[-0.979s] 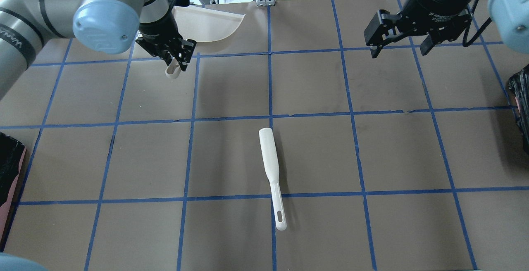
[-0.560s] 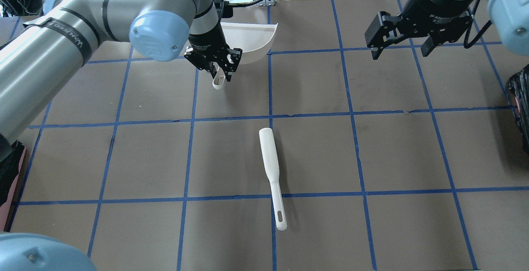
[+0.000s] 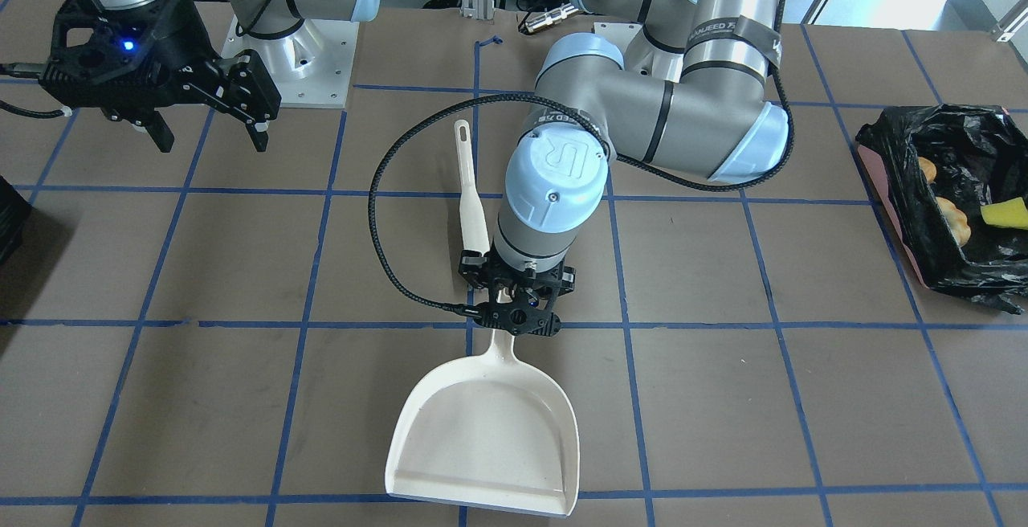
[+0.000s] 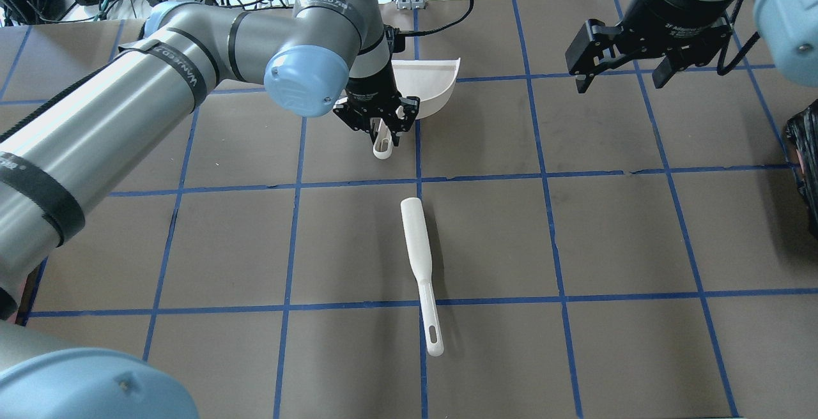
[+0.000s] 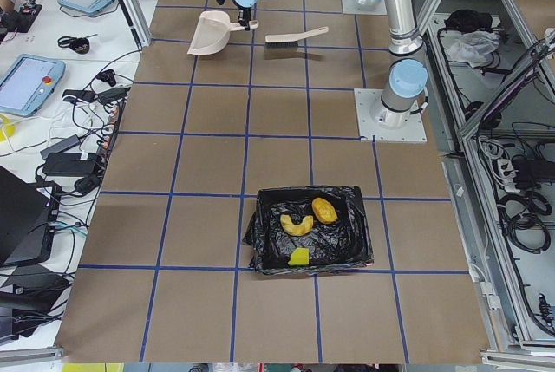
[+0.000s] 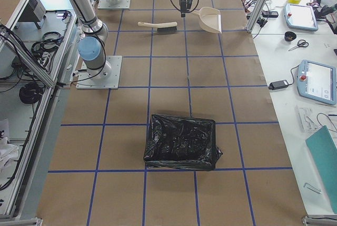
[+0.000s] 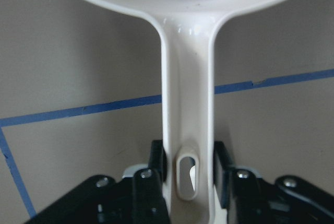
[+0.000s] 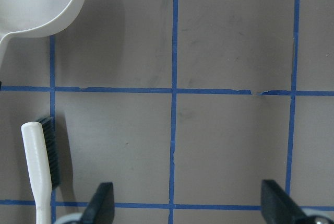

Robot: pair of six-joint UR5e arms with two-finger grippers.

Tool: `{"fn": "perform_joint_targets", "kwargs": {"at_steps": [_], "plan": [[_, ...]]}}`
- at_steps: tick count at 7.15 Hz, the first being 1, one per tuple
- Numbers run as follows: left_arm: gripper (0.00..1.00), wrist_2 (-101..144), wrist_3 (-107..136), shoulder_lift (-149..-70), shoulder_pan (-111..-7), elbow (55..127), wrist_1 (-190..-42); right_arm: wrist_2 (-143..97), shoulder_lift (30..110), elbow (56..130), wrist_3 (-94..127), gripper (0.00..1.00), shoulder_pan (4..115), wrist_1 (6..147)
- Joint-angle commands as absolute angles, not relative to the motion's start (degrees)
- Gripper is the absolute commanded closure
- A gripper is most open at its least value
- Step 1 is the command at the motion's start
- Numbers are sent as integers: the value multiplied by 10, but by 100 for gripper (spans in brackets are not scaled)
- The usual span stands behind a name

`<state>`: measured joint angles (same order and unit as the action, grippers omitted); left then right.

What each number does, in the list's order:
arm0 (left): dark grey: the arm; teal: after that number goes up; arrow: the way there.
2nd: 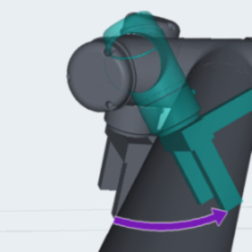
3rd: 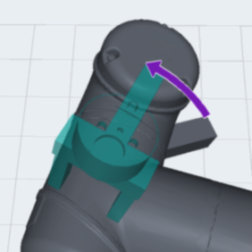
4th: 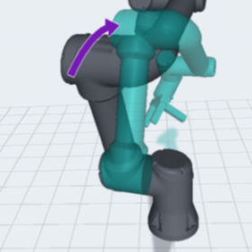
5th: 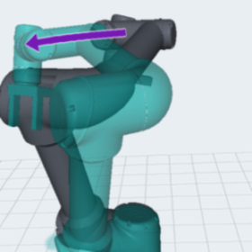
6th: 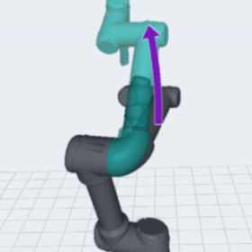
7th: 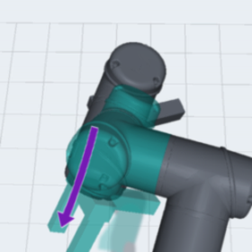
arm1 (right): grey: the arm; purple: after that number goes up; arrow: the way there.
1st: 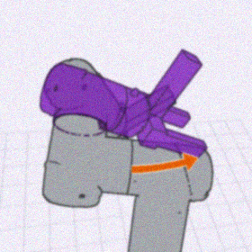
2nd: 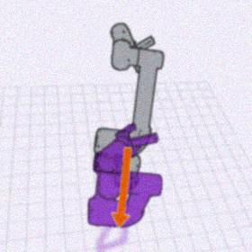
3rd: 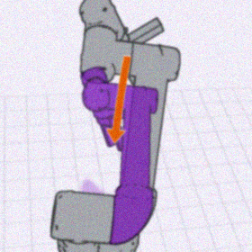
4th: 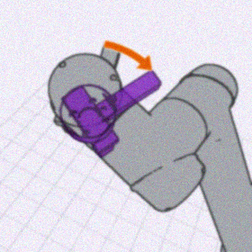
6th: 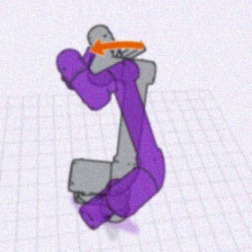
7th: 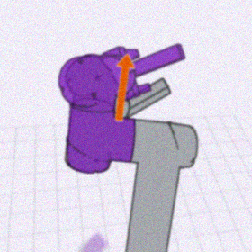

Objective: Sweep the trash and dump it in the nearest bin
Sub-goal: 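Lower dustpan onto table beside brush and open left gripper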

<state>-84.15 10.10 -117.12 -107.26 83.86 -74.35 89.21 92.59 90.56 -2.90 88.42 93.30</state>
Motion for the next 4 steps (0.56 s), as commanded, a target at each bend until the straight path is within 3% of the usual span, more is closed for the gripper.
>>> {"fn": "perform_joint_targets", "kwargs": {"at_steps": [1, 4], "plan": [[100, -845, 125, -1186, -1091, 842, -739, 891, 925, 904, -28, 0, 884, 933], [100, -845, 124, -1187, -1093, 846, -745, 893, 925, 914, -30, 0, 884, 931]]}}
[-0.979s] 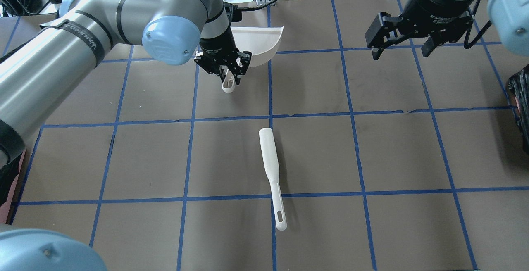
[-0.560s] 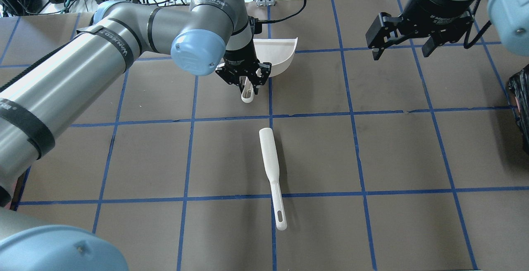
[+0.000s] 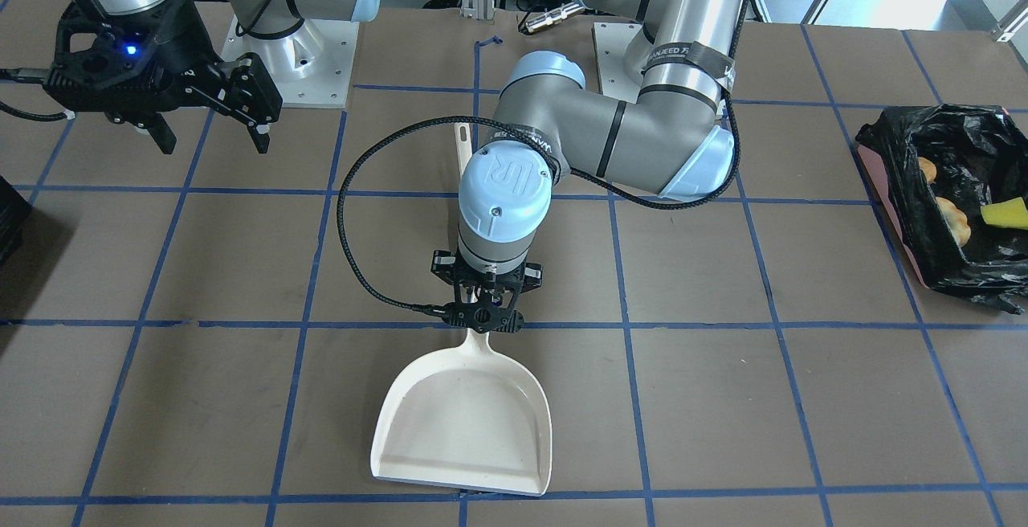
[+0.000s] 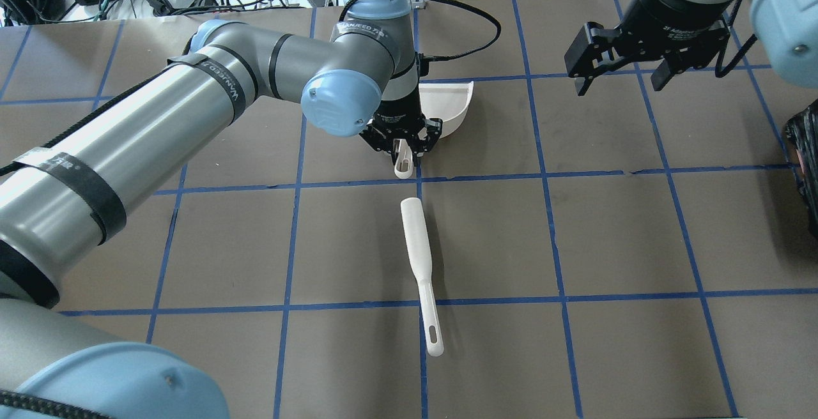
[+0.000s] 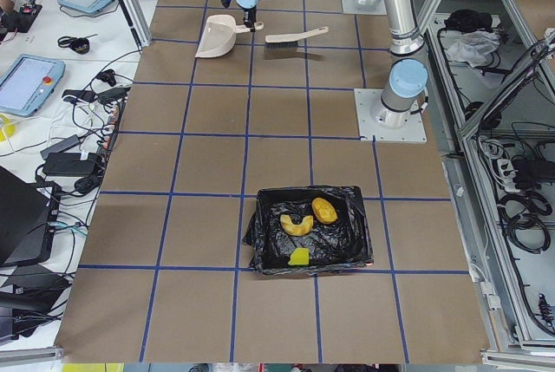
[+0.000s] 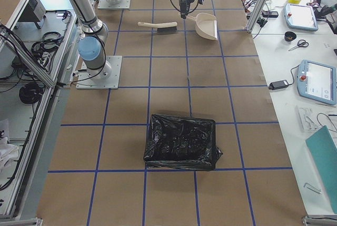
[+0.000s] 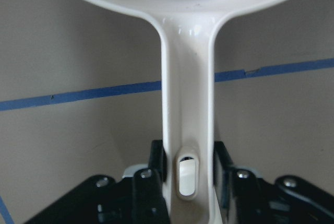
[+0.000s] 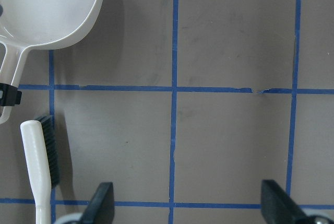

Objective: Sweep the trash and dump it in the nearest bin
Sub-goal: 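Lower dustpan onto table beside brush and open left gripper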

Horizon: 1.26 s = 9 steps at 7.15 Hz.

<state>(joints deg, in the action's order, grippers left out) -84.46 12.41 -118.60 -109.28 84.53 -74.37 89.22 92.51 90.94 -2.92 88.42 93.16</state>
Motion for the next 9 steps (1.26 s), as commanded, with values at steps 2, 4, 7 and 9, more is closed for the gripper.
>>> {"fn": "perform_joint_targets", "kwargs": {"at_steps": [2, 4, 7, 9], "plan": [[100, -844, 126, -1187, -1095, 846, -748, 891, 928, 944, -29, 0, 884, 933], [100, -844, 128, -1186, -1098, 866, -739, 889, 928, 944, -28, 0, 884, 934], [78, -838, 175, -1177, -1117, 867, -747, 892, 925, 937, -28, 0, 885, 926], [0, -844, 175, -1179, -1121, 867, -746, 894, 929, 928, -27, 0, 885, 933]]}}
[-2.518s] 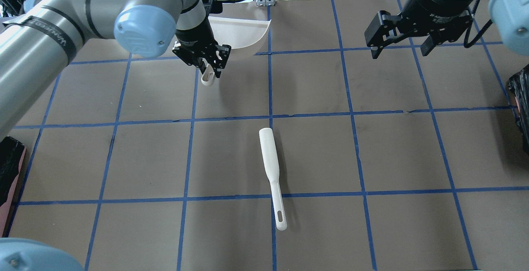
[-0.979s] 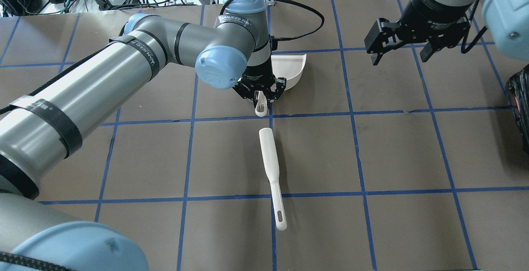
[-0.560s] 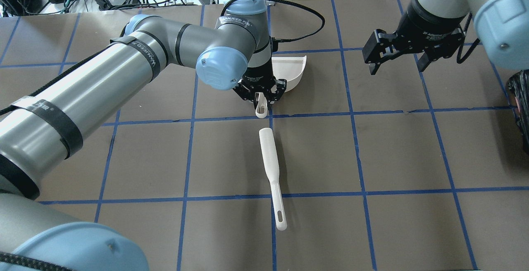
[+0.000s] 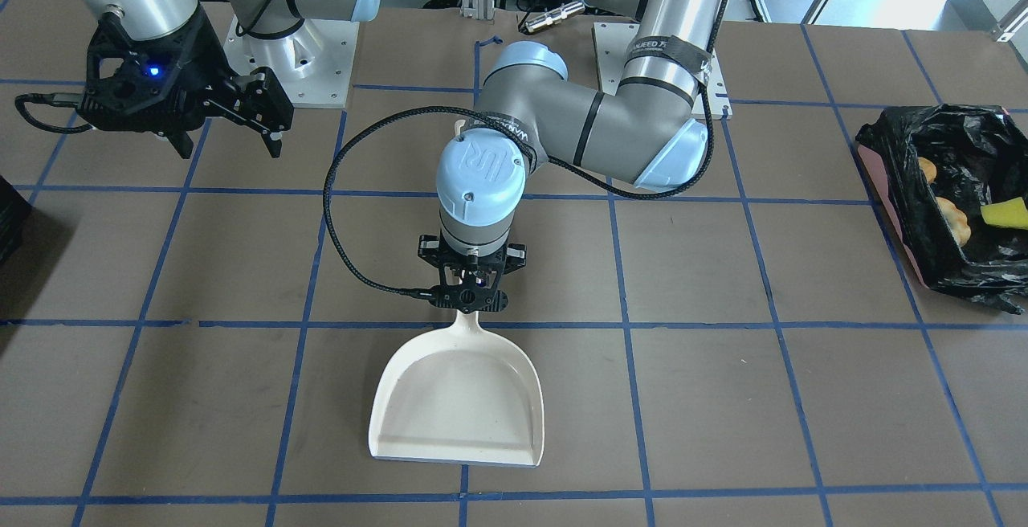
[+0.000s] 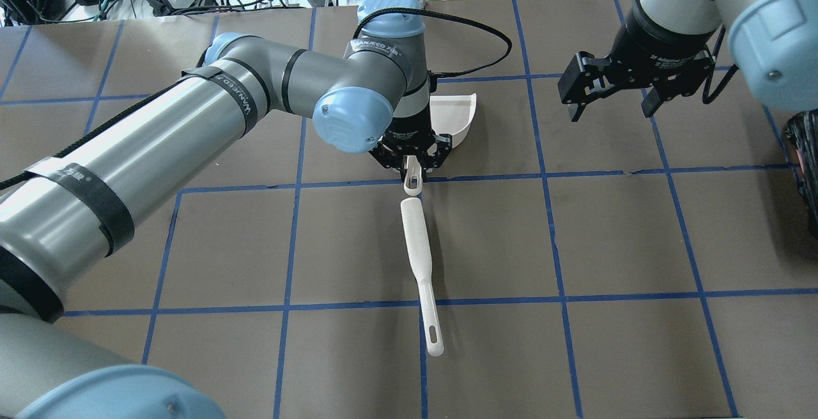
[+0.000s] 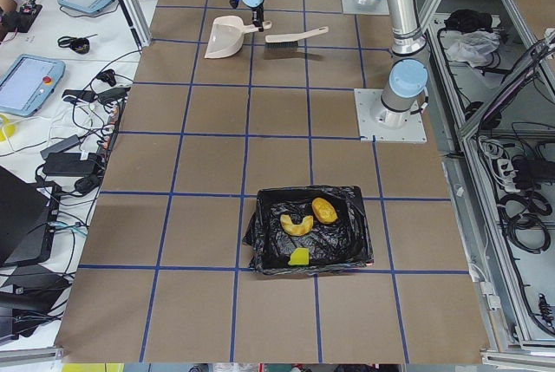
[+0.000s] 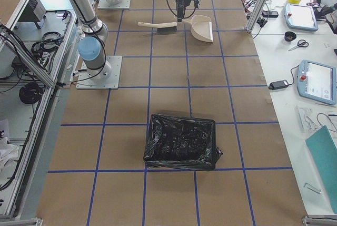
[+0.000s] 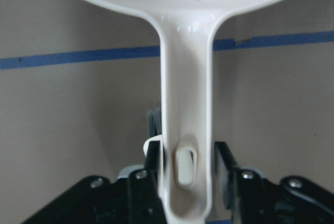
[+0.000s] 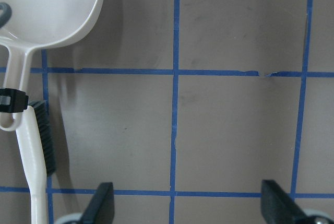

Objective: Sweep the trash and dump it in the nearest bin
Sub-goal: 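Lower dustpan onto table beside brush and open left gripper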

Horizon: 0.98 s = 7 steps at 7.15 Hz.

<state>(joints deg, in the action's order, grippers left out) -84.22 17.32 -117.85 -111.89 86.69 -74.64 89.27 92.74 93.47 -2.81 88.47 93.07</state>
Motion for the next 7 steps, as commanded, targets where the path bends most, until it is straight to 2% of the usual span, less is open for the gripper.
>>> {"fn": "perform_joint_targets", "kwargs": {"at_steps": [1, 4, 7], "plan": [[0, -845, 174, -1175, -1121, 867, -748, 894, 927, 918, -27, 0, 885, 933], [0, -846, 165, -1137, -1103, 857, -747, 931, 926, 911, -26, 0, 897, 940], [0, -852, 19, -1077, -954, 857, -760, 926, 918, 921, -5, 0, 902, 1013]]}}
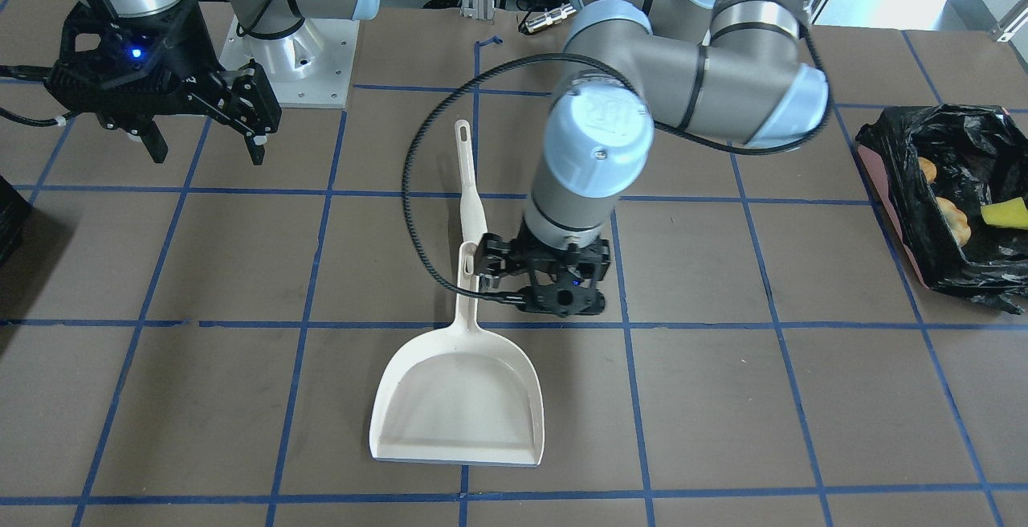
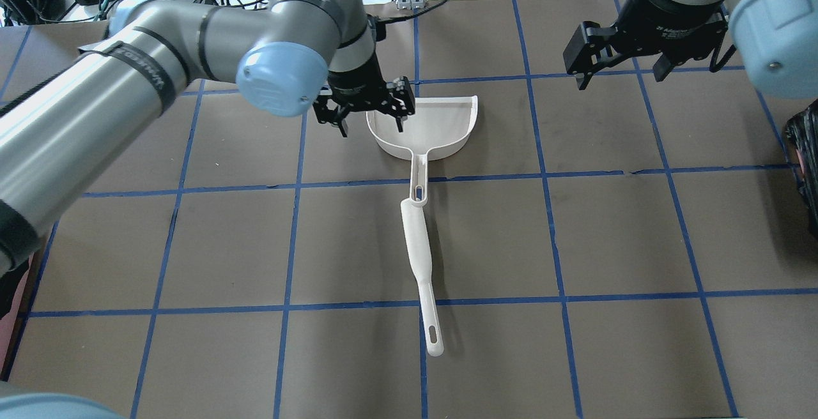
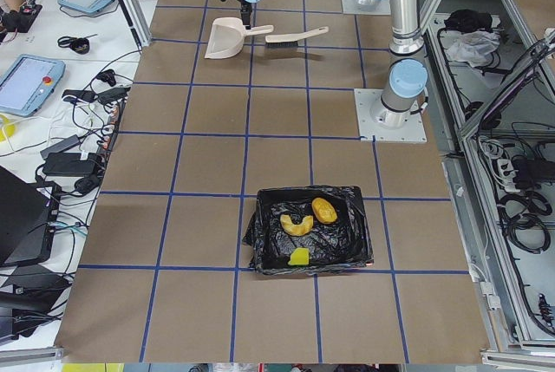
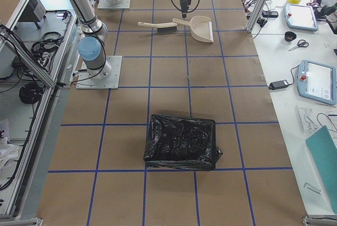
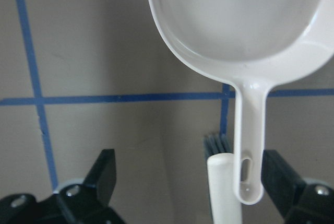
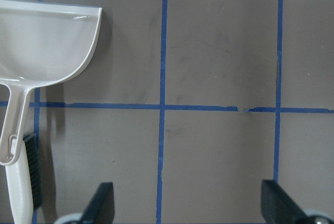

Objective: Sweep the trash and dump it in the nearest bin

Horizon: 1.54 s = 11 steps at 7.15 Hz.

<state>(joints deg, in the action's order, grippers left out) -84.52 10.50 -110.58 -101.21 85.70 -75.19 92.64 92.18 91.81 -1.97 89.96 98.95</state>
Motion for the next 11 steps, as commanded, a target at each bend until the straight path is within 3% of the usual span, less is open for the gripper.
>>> {"fn": "perform_joint_targets", "kwargs": {"at_steps": [1, 3, 6, 11], "plan": [[0, -870, -13, -1047, -911, 848, -799, 927, 918, 921, 10, 0, 916, 1013], [0, -973, -131, -984, -851, 844, -874, 934, 915, 921, 57, 0, 944, 1015], [0, -944, -82, -904, -854, 879, -906, 926, 918, 911, 54, 0, 943, 1011], [0, -899, -33, -890, -871, 897, -907, 926, 914, 899, 57, 0, 943, 1005]]}}
